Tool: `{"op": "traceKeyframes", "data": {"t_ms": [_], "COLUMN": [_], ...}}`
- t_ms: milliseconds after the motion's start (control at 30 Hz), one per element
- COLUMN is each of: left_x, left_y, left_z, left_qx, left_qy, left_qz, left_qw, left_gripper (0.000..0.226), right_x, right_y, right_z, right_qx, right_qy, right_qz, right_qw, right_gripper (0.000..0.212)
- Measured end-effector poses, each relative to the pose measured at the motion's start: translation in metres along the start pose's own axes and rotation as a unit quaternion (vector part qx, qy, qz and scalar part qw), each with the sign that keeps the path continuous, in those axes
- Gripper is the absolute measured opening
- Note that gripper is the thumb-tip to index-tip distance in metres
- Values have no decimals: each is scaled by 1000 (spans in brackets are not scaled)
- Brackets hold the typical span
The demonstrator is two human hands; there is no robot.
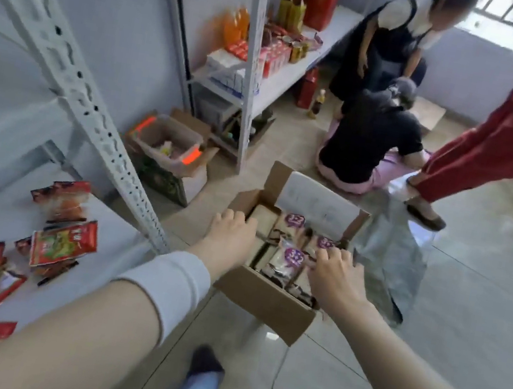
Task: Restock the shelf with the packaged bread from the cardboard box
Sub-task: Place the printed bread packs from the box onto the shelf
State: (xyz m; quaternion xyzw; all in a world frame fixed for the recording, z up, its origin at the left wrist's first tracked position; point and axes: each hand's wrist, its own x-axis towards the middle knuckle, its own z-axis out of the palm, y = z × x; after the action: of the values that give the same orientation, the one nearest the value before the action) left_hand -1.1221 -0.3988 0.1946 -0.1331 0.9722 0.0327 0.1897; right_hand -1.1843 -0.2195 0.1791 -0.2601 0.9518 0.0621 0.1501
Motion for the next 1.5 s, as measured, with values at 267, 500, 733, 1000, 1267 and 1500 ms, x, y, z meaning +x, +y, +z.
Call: {"op": "traceKeyframes", "data": {"t_ms": [267, 500, 733, 1000, 1267, 1500], "left_x": [149, 300, 378, 387, 355, 236], "left_y": [53, 60, 57, 54, 36, -11], "left_z": [80, 176, 248, 255, 237, 169], "left_qx": [-162, -398, -454, -475, -672, -740], "left_qy": [-125, -177, -69, -122, -95, 77], "left_qz": [6, -149, -213, -233, -237, -228], "left_qw": [979, 888, 862, 839, 695, 628], "left_gripper": [40, 53, 54, 72, 53, 31], "right_x": [81, 171, 220, 212, 173, 125], "right_y": [50, 46, 33, 28, 52, 57], "right_z": [99, 216, 297, 302, 291, 239], "right_qx": [109, 386, 526, 566, 652, 747], "right_qy": [-113, -215, -241, -213, -165, -169], "right_qz": [93, 226, 245, 287, 280, 186], "right_qw": [983, 868, 778, 743, 686, 615], "right_gripper": [35, 53, 51, 54, 31, 34]}}
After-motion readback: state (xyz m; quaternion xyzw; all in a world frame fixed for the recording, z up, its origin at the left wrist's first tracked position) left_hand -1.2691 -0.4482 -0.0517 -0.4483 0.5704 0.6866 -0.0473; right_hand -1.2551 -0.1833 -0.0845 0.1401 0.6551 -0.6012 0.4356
